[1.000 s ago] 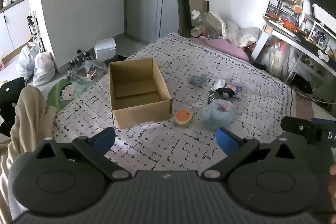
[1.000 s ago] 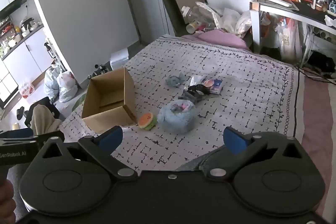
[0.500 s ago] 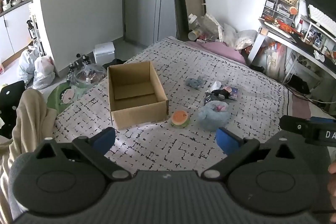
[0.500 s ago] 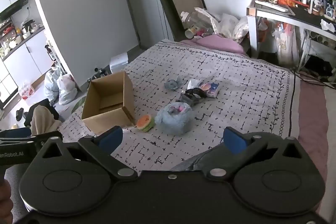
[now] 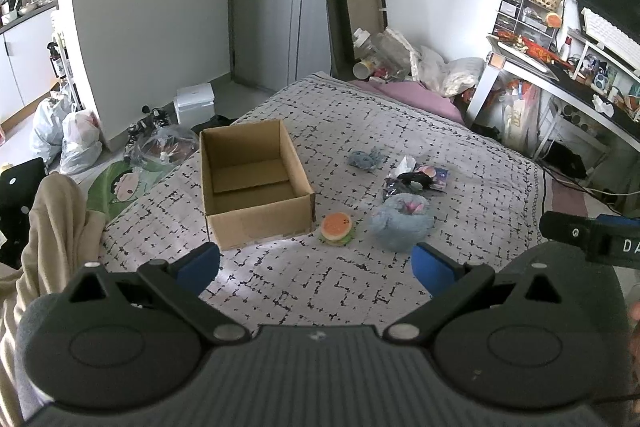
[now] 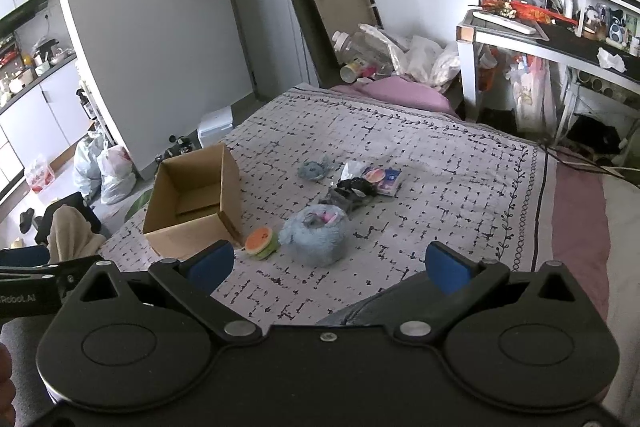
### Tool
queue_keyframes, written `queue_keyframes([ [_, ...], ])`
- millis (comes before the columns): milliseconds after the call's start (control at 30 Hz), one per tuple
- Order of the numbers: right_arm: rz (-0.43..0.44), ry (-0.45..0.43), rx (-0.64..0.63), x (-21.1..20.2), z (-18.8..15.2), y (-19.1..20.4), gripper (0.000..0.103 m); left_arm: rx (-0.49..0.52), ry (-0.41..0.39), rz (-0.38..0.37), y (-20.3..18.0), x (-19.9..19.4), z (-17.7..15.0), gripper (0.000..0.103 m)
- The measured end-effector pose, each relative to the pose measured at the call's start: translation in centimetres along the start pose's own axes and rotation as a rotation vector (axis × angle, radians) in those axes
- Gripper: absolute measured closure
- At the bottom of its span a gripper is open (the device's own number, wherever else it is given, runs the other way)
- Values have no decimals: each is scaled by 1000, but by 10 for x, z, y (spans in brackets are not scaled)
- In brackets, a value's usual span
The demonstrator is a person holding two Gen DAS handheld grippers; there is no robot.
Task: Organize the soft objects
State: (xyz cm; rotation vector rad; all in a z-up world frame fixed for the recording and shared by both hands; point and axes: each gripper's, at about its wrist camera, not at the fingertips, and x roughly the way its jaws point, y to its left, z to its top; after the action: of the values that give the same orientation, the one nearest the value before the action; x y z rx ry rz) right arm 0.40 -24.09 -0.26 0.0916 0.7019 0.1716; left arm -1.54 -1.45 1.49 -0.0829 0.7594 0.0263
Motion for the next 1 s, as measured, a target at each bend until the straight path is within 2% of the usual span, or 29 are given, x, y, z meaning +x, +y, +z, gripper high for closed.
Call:
queue_keyframes([
  [1000,-17,2,-26,-1,1,2,0,-1,3,-5,-1,4,-3,1],
])
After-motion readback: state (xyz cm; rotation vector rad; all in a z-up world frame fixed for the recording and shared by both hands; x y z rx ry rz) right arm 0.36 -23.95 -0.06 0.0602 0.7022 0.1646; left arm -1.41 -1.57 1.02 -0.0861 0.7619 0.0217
